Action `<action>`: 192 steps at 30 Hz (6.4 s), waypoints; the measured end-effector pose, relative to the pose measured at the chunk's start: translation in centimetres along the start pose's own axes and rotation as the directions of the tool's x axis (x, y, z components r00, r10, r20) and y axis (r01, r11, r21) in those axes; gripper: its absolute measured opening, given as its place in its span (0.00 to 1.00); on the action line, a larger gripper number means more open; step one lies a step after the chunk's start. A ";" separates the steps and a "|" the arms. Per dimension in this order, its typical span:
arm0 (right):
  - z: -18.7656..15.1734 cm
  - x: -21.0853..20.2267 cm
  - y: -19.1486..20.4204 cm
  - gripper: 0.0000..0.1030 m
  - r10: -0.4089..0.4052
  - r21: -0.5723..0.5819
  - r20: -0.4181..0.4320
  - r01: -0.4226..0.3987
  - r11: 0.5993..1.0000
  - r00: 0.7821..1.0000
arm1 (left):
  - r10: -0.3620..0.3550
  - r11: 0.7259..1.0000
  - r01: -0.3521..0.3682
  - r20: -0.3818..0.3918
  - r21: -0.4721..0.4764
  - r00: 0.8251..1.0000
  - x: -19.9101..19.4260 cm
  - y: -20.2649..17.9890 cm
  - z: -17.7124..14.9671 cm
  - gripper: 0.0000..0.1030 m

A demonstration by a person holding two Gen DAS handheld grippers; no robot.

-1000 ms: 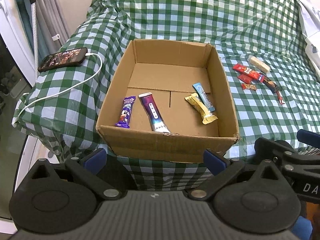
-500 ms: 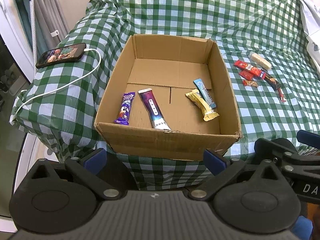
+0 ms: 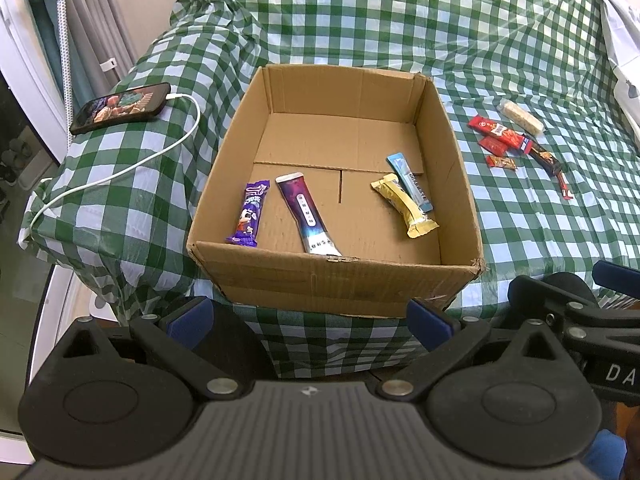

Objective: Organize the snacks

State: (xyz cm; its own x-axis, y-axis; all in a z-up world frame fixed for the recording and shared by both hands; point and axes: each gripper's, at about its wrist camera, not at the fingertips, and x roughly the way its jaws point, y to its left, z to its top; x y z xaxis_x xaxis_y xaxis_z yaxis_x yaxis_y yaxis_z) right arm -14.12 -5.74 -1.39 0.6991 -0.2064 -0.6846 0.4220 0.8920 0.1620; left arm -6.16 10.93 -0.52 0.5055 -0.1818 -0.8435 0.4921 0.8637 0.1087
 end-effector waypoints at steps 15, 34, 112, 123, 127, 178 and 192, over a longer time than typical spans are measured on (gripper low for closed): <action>-0.2 0.3 0.0 0.99 -0.001 0.002 -0.007 0.001 1.000 1.000 | 0.000 1.000 0.000 -0.010 0.001 1.000 0.4 0.0 -0.2 1.00; -0.4 1.0 -0.1 0.99 -0.001 0.023 -0.040 0.002 1.000 0.999 | 0.008 1.000 -0.007 -0.045 0.023 0.999 1.1 -0.2 -0.1 1.00; 14.8 28.8 -36.7 0.99 -0.243 0.034 -0.028 0.244 0.969 0.970 | -0.233 0.969 0.165 -0.448 -0.186 0.863 41.0 -34.5 31.7 1.00; 13.8 28.7 -34.1 0.40 -0.210 -0.137 0.007 0.209 0.968 0.978 | -0.201 0.980 0.192 -0.280 -0.057 0.939 35.3 -34.1 33.2 0.30; 14.0 24.7 -33.8 0.39 -0.219 -0.066 0.079 0.224 0.972 0.973 | -0.246 0.969 0.246 -0.190 -0.026 0.950 30.1 -31.7 33.0 0.30; 6.8 6.7 0.5 0.39 0.114 -0.243 0.064 -0.096 0.965 0.991 | -0.190 0.955 0.177 -0.032 -0.240 0.981 6.4 4.0 10.0 0.30; 7.3 10.0 1.7 0.39 0.121 -0.251 -0.003 -0.118 0.961 0.993 | -0.166 0.959 0.145 -0.067 -0.244 0.984 9.4 4.8 11.2 0.30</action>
State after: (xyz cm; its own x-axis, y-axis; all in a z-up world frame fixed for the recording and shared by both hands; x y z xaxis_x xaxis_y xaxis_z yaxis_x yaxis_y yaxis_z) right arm -2.22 -9.21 -2.79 0.7434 -0.0957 -0.6619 0.1784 0.9822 0.0583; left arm 8.92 8.10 -2.07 0.3680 -0.2905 -0.8833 0.3723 0.9165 -0.1463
